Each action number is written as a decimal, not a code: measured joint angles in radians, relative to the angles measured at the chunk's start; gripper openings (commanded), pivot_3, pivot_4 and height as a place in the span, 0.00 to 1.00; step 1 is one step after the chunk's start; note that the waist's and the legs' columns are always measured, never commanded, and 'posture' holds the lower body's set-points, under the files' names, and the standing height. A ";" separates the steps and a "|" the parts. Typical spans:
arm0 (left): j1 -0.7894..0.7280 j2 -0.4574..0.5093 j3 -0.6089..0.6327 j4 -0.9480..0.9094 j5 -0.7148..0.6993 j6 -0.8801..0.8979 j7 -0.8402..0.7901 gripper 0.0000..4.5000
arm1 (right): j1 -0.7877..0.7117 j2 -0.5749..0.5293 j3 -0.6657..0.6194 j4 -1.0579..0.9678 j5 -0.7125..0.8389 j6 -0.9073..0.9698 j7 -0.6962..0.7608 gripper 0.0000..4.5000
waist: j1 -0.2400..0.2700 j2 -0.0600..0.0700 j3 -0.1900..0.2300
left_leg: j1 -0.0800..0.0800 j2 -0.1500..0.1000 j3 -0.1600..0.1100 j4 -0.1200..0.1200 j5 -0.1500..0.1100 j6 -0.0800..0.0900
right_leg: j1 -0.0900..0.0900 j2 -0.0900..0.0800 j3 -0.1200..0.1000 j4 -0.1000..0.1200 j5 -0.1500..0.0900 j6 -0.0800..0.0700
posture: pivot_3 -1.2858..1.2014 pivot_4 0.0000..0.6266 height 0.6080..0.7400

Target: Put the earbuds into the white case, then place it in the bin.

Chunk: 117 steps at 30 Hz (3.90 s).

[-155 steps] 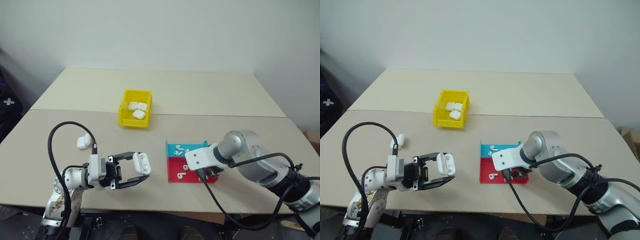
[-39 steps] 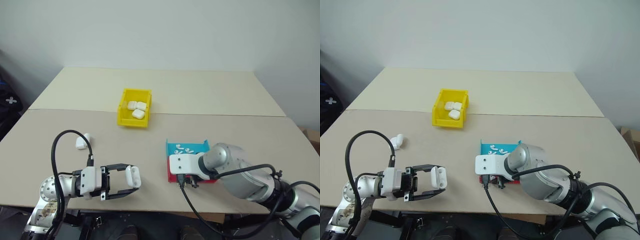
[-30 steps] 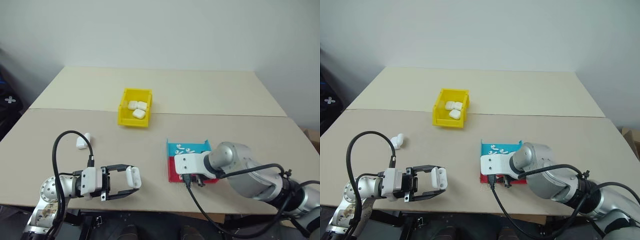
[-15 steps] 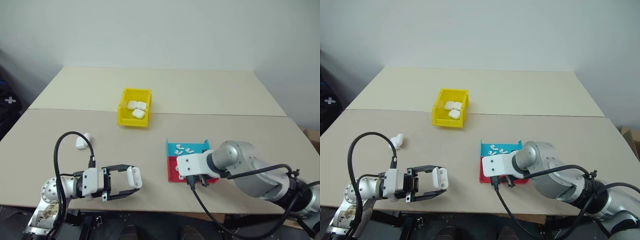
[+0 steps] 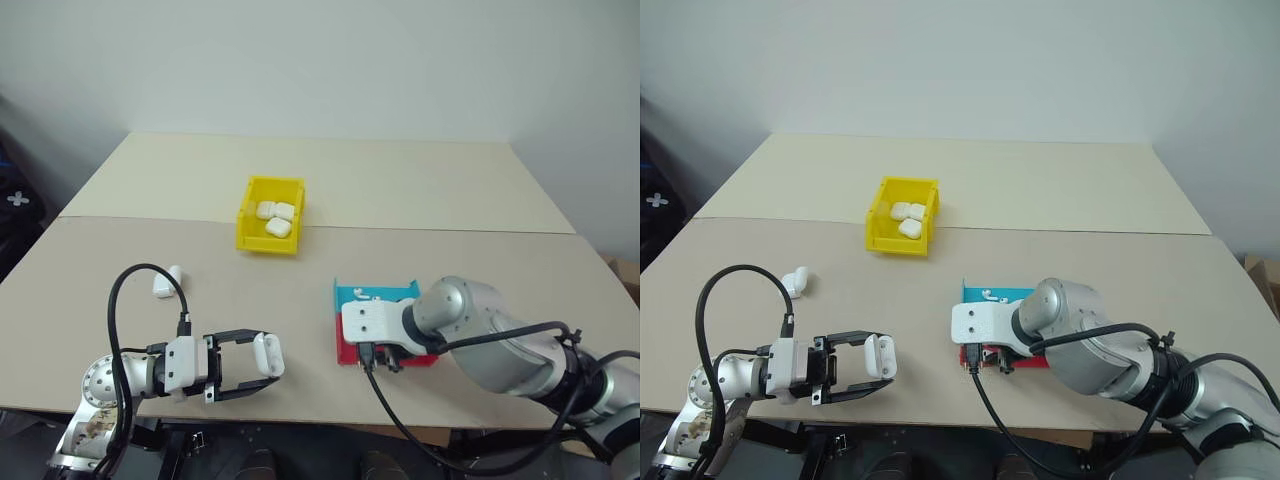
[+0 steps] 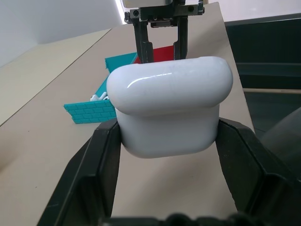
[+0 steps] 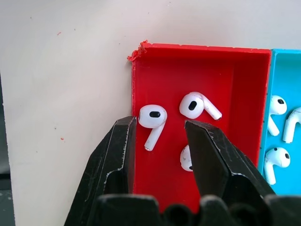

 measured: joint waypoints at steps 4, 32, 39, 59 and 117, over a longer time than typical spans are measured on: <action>0.005 0.000 0.000 0.000 0.006 0.000 0.006 0.61 | -0.004 0.008 0.027 0.000 0.026 0.024 -0.029 0.45 | 0.000 0.000 0.000 | 0.000 0.000 0.000 0.000 0.000 0.000 | 0.000 0.000 0.000 0.000 0.000 0.000 | 0.52 0.24 1.00; 0.005 0.000 -0.001 0.000 0.029 -0.001 0.016 0.61 | -0.030 0.008 0.070 0.027 0.123 0.040 -0.156 0.45 | -0.002 0.000 0.000 | 0.000 0.000 0.000 0.000 0.000 0.000 | 0.000 0.000 0.000 0.000 0.000 0.000 | 0.52 0.24 1.00; 0.006 0.000 -0.001 0.000 0.035 -0.007 0.022 0.61 | -0.030 0.006 0.087 0.027 0.125 0.039 -0.170 0.45 | -0.002 0.000 0.000 | 0.000 0.000 0.000 0.000 0.000 0.000 | 0.000 0.000 0.000 0.000 0.000 0.000 | 0.52 0.24 1.00; 0.012 0.001 -0.001 -0.005 0.041 -0.007 0.043 0.61 | -0.031 -0.002 0.100 0.026 0.135 0.032 -0.182 0.37 | -0.002 0.000 0.000 | 0.000 0.000 0.000 0.000 0.000 0.000 | 0.000 0.000 0.000 0.000 0.000 0.000 | 0.52 0.24 1.00; -0.503 -0.252 -0.156 -0.206 -0.246 0.491 0.250 0.61 | 0.174 0.419 -1.200 -0.187 0.744 -0.199 -0.282 0.15 | -0.004 0.000 0.000 | 0.000 -0.001 -0.003 0.001 0.000 0.000 | 0.002 0.001 0.000 0.002 0.001 0.002 | 0.52 0.24 1.00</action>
